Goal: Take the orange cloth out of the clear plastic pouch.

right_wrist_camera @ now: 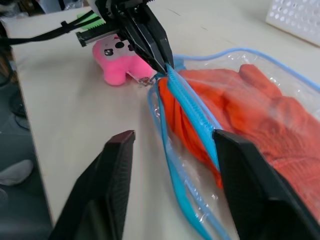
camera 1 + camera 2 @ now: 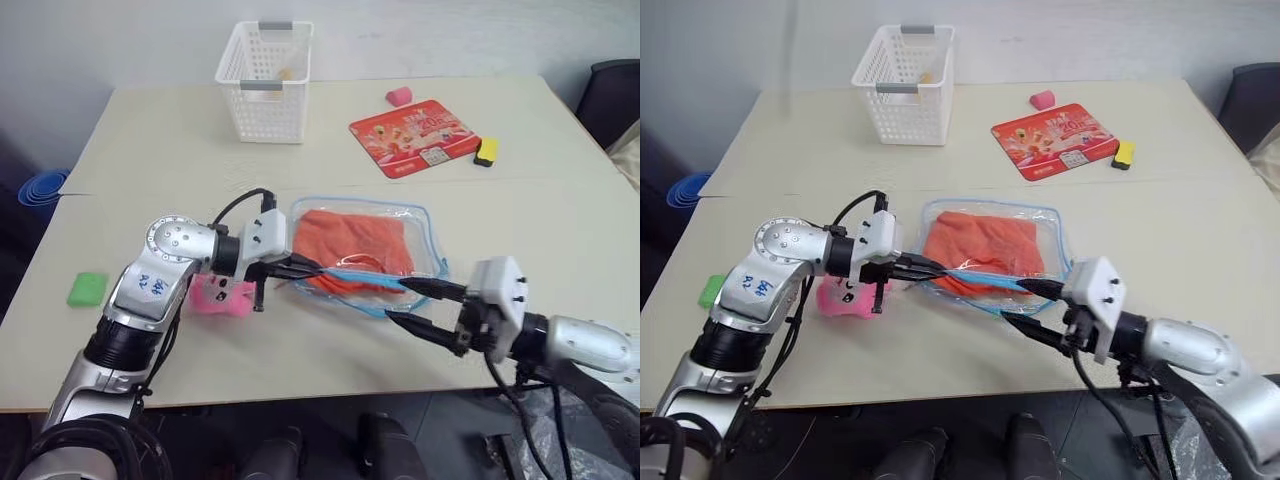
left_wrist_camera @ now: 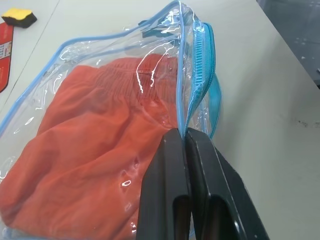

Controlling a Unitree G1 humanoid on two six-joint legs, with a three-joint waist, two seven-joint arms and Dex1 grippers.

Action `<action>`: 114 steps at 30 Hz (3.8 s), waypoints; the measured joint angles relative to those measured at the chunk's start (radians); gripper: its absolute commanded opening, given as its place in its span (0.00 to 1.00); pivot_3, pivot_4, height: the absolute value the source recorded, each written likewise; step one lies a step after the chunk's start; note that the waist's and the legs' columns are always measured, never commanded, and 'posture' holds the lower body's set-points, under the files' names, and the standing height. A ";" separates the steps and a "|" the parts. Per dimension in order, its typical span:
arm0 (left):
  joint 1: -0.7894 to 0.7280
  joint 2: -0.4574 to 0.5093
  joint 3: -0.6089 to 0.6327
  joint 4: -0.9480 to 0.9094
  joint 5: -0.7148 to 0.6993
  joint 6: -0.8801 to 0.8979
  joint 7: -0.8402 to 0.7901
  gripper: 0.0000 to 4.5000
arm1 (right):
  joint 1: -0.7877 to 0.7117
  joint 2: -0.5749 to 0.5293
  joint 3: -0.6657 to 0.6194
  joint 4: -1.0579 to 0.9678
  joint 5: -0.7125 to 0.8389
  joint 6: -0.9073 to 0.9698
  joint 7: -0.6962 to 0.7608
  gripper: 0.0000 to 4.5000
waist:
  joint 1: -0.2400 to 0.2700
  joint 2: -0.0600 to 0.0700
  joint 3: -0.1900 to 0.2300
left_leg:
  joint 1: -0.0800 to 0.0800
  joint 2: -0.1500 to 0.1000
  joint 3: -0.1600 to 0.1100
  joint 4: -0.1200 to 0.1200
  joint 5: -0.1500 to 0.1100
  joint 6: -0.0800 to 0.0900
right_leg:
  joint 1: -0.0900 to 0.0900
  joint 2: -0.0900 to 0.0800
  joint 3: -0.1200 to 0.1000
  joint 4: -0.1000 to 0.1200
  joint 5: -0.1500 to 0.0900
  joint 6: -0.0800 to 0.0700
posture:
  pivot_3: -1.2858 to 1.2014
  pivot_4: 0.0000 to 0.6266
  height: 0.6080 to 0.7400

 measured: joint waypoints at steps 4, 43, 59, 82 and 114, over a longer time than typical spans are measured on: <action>0.007 -0.037 -0.015 -0.017 0.000 0.021 0.039 0.00 | -0.066 0.026 0.150 0.101 -0.266 -0.066 -0.071 0.43 | 0.004 0.000 0.000 | -0.001 -0.001 0.000 0.001 0.000 0.000 | 0.000 -0.001 0.000 0.000 0.000 0.000 | 0.52 0.24 1.00; -0.028 -0.068 -0.038 -0.042 -0.002 0.083 0.093 0.00 | -0.099 0.129 0.287 0.306 -0.815 -0.385 -0.054 0.20 | -0.002 -0.001 0.000 | 0.000 -0.001 0.001 0.001 0.000 0.000 | -0.001 0.000 0.000 0.001 0.000 0.000 | 0.52 0.24 1.00; -0.036 -0.098 -0.034 -0.053 -0.025 0.121 0.103 0.00 | -0.135 0.155 0.315 0.406 -1.044 -0.459 -0.133 0.72 | -0.002 0.000 0.000 | 0.000 -0.001 0.001 0.000 0.000 0.000 | -0.001 0.001 0.000 0.002 0.000 0.000 | 0.52 0.24 1.00; -0.065 -0.142 -0.016 -0.095 -0.075 0.242 0.181 0.00 | -0.386 0.307 0.448 0.742 -1.279 -0.647 -0.217 0.04 | -0.014 0.000 -0.001 | 0.002 -0.001 0.002 0.001 0.000 -0.001 | -0.001 0.002 0.000 0.004 0.000 0.000 | 0.52 0.24 1.00; -0.093 -0.170 -0.104 0.236 0.199 -0.018 0.376 0.00 | 0.064 -0.244 0.261 0.356 -0.938 -1.106 0.131 0.01 | -0.003 -0.001 0.000 | 0.001 0.000 0.003 0.001 0.000 -0.001 | -0.001 0.003 0.000 0.001 0.000 0.000 | 0.52 0.24 1.00</action>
